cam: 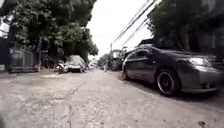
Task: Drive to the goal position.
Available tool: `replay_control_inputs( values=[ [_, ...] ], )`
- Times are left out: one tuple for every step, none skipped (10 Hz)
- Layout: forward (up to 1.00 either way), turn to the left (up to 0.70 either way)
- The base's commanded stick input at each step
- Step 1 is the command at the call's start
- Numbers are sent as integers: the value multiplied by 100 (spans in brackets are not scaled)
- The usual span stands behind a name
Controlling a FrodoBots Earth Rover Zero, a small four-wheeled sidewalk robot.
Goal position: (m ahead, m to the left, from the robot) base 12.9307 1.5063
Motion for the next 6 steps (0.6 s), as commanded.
replay_control_inputs(
  values=[
    [100,0],
    [100,0],
    [100,0],
    [100,0],
    [100,0],
    [100,0]
  ],
)
